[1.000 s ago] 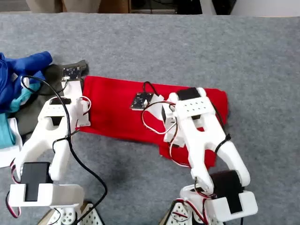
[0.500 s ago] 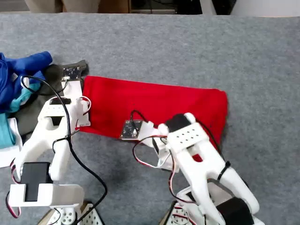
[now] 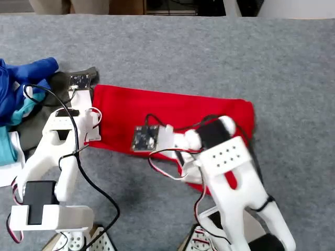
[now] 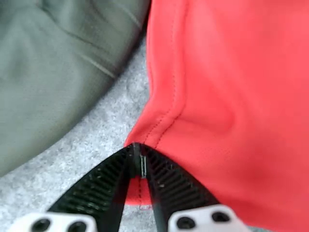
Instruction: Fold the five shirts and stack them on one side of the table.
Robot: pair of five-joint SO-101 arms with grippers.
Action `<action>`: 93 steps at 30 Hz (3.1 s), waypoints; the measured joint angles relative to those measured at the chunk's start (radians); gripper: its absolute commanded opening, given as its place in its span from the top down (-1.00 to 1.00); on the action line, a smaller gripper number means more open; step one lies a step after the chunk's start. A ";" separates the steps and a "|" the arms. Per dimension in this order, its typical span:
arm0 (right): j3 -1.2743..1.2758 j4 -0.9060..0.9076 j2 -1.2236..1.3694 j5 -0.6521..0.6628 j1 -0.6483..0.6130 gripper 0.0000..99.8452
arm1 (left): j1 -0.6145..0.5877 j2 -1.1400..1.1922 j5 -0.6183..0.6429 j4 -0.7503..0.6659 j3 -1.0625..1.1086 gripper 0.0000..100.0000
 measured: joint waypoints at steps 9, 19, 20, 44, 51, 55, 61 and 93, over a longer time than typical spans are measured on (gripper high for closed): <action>-0.124 -0.385 0.278 0.032 0.437 0.63 | -0.008 -0.002 0.052 0.021 -0.015 0.96; -0.451 -0.559 0.796 -0.241 0.571 0.64 | -0.023 -0.003 0.138 0.080 -0.187 0.95; -0.479 -0.565 0.842 -0.255 0.571 0.64 | -0.023 0.005 0.173 0.101 -0.229 0.96; -0.736 -0.601 1.201 -0.325 0.623 0.97 | -0.023 0.680 0.365 0.341 -0.941 0.96; -0.793 -0.611 1.203 -0.325 0.623 0.97 | -0.025 0.683 0.365 0.339 -0.968 0.96; -0.841 -0.611 1.209 -0.325 0.623 0.97 | -0.032 0.683 0.365 0.338 -1.034 0.96; -0.898 -0.615 1.209 -0.325 0.623 0.97 | -0.032 0.683 0.367 0.338 -1.060 0.96; -0.911 -0.778 1.211 -0.416 0.621 0.70 | 0.157 0.888 0.428 0.718 -1.399 0.95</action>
